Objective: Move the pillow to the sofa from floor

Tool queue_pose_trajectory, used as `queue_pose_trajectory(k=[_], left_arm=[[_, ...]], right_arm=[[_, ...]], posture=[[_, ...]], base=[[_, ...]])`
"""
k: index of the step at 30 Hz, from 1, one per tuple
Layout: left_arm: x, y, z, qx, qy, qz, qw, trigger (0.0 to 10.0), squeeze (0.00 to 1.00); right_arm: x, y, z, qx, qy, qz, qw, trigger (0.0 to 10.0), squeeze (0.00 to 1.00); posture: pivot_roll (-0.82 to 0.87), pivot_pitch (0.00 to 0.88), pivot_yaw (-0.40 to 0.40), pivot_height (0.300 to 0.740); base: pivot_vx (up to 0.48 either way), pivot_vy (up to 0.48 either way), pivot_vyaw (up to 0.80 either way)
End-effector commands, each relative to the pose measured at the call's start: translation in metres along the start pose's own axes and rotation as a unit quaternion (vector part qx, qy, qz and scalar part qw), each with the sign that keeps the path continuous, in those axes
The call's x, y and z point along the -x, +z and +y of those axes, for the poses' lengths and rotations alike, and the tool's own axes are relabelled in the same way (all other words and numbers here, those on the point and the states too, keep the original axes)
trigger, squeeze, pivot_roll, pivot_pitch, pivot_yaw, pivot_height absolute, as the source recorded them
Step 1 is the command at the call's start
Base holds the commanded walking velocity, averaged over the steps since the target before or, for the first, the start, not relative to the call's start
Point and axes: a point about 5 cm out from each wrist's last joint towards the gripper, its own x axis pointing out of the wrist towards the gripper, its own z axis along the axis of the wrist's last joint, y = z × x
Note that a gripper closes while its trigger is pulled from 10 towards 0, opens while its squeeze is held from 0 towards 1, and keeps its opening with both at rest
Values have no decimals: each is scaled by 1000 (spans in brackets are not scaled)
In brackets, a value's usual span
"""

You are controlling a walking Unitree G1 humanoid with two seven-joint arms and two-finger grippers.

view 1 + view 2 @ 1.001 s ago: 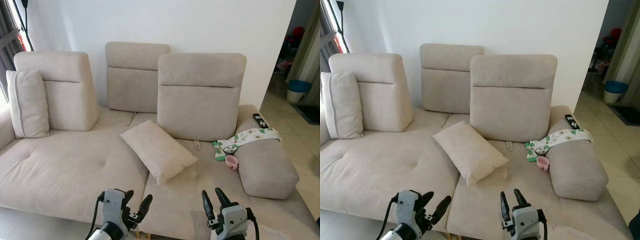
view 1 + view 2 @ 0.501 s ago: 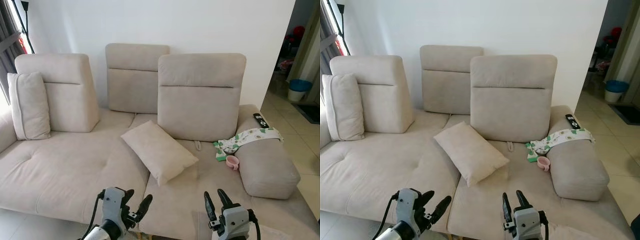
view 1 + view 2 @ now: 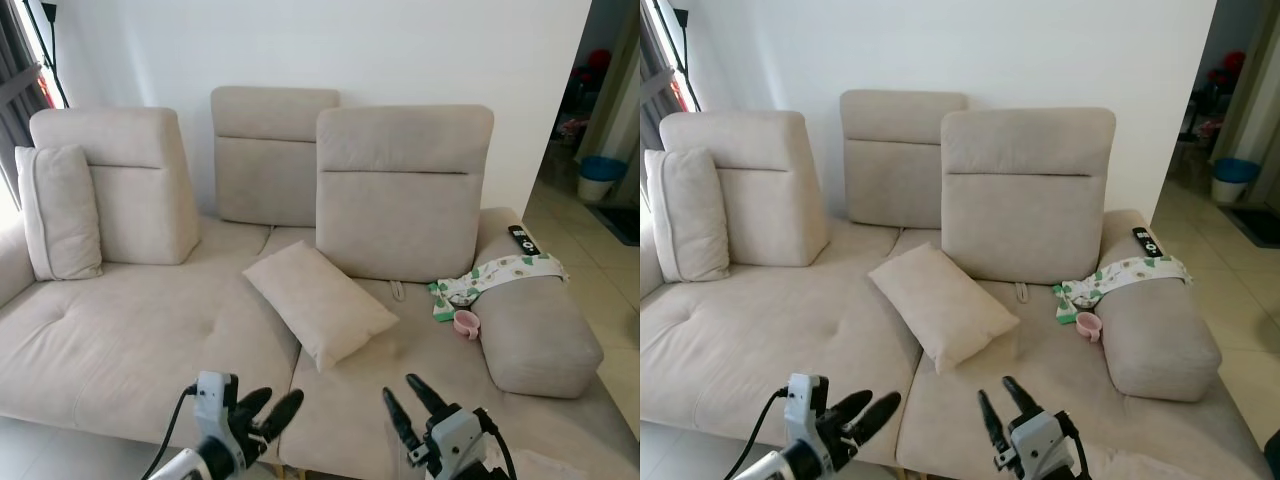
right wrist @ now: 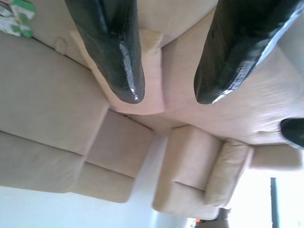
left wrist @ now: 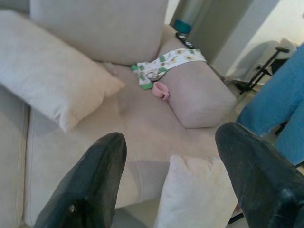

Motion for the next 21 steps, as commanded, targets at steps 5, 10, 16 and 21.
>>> queue_pose_trajectory(k=[5, 10, 16, 21], left_arm=[[2, 7, 2, -59, 36, -44, 997, 10000, 0], [-1, 12, 3, -84, 91, -73, 990, 10000, 0], [2, 0, -7, -48, 62, -50, 996, 10000, 0], [2, -1, -5, -42, 74, -57, 995, 10000, 0]], right_arm=[[-1, 2, 0, 67, 13, -8, 998, 10000, 0], [-3, 5, -10, 92, -41, -17, 995, 10000, 0], [2, 1, -11, 50, -86, -2, 995, 10000, 0], [4, -1, -11, 35, -107, 3, 994, 10000, 0]], posture=[[83, 0, 43, 740], [90, 0, 28, 740], [91, 0, 19, 740], [89, 0, 22, 740]], base=[[0, 0, 0], [0, 0, 0], [0, 0, 0], [0, 0, 0]])
